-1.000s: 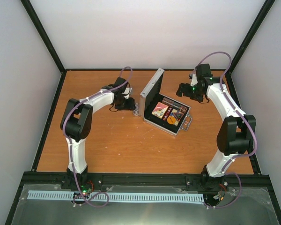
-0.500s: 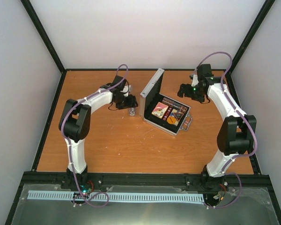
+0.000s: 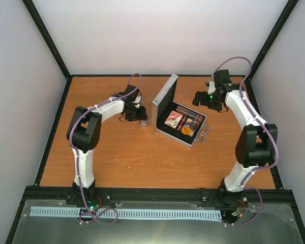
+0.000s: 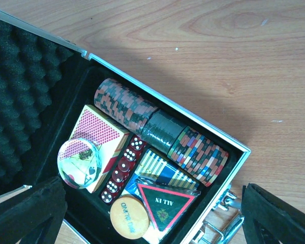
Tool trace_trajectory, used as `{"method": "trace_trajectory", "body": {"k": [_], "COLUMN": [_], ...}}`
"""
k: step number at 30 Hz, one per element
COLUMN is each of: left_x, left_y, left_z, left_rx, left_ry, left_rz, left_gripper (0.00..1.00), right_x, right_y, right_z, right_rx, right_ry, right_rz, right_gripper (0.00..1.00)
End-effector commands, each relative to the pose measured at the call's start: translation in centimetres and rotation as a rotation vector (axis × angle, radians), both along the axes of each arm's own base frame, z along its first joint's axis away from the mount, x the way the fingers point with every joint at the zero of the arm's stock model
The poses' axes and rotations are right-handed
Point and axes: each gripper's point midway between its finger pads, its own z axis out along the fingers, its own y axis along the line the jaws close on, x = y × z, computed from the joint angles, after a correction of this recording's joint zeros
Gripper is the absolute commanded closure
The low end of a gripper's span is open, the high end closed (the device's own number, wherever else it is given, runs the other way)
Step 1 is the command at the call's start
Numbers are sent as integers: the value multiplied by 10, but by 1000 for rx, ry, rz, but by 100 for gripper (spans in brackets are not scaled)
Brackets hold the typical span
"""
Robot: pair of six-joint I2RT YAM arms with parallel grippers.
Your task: Pack up texas hold em set
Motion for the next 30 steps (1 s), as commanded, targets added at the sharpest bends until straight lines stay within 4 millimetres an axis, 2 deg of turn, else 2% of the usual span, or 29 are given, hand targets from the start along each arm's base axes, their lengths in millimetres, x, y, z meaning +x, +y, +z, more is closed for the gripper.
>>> {"method": "trace_trajectory", "body": {"k": [1, 7, 12, 17, 23, 28, 30], "left_x": [1, 4, 5, 5, 0, -2, -1], "left_y": [9, 19, 21, 16, 18, 22, 21], "left_z": [-4, 0, 3, -7, -16, -24, -23], "left_rx": [77, 145, 161, 173, 196, 217, 218], "left_ry": [-6, -26, -46, -33, -16, -8, -17], "left_rz": [3, 14, 16, -12, -23, -38, -43], "left_gripper": [51, 56, 55, 52, 48, 46, 50], "right_x": [4, 1, -1, -2, -2, -2, -3], "right_y": [-2, -4, -4, -7, -22, -16, -13], "right_z": [4, 3, 3, 6, 6, 7, 8], "right_rx": [9, 5, 6, -8, -83, -35, -9], "right_ry": [-12, -11, -14, -22, -27, -29, -32], "right_rz": [0, -6, -9, -16, -65, -73, -76], "right_gripper": [7, 7, 7, 7, 7, 7, 8]}}
